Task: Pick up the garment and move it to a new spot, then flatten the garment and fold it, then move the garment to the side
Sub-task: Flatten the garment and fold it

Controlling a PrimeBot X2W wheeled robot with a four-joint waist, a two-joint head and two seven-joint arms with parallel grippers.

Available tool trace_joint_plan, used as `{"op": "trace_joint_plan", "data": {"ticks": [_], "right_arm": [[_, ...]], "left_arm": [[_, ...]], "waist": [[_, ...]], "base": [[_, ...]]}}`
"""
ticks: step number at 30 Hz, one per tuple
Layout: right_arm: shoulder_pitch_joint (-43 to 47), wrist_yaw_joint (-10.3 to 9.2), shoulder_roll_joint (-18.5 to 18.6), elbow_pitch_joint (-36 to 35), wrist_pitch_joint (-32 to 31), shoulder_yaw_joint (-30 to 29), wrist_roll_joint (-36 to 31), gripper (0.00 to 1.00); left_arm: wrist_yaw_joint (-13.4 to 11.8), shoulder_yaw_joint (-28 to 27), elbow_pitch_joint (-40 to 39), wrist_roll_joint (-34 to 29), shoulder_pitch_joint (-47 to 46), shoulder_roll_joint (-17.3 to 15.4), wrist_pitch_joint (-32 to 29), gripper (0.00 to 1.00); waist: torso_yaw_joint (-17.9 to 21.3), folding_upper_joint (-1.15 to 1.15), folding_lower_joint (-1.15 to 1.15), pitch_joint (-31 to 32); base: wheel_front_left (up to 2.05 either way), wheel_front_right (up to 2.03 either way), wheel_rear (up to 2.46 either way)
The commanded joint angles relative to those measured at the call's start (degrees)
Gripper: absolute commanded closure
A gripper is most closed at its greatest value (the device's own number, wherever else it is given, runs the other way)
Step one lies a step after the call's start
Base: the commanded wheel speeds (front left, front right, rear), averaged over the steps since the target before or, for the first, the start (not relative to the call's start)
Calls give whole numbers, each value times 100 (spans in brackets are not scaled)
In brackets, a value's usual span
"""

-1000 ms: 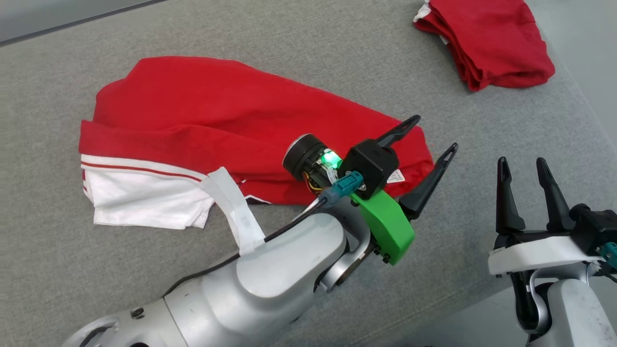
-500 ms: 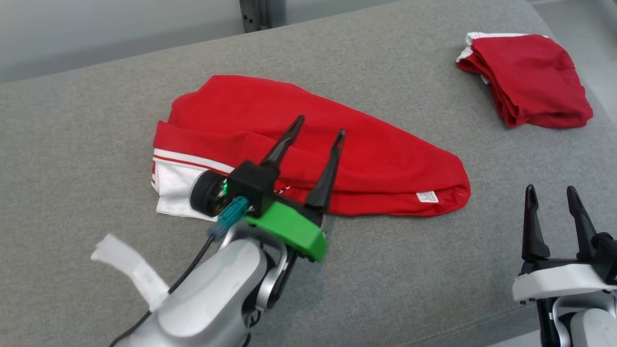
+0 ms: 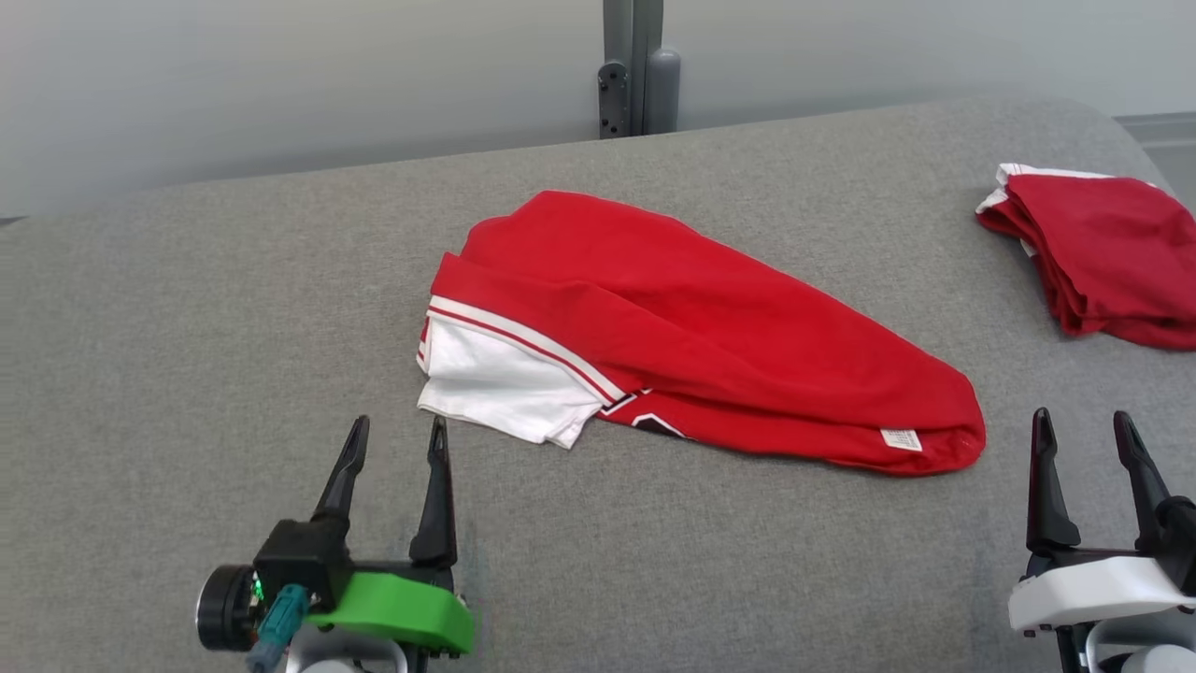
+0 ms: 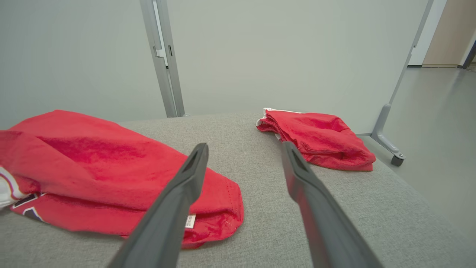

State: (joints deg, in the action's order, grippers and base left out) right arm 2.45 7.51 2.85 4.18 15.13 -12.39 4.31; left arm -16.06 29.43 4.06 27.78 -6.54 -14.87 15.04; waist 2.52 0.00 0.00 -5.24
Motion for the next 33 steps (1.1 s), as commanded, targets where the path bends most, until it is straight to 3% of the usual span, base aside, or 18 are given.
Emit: {"op": "trace_joint_plan", "data": {"ticks": [1,9,15,21,28,33], "right_arm": [[83,-4,11,-6,0,-4,-16,0],[103,-4,11,-26,0,88,-29,0],[-131,-4,12,-114,1,151,-44,0],[-385,-4,11,-134,1,215,-52,0],[-549,-4,11,-117,1,204,35,0],[-598,-4,10,-105,0,190,71,0]], "left_arm": [[70,-152,10,-126,170,48,17,0],[582,-786,251,-515,469,309,17,0],[898,-753,954,-631,-239,346,-39,0],[1180,-596,1896,-609,-1244,410,-549,0],[1374,-602,2838,-508,-1962,403,-807,0],[1346,-597,3436,-486,-2139,323,-1099,0]], "waist": [[-218,0,0,227],[-249,0,0,231],[-138,0,0,-186],[76,0,0,-751],[321,0,0,-1074],[407,0,0,-1094]], "base": [[0,0,0],[0,0,0],[0,0,0],[0,0,0],[0,0,0],[0,0,0]]}}
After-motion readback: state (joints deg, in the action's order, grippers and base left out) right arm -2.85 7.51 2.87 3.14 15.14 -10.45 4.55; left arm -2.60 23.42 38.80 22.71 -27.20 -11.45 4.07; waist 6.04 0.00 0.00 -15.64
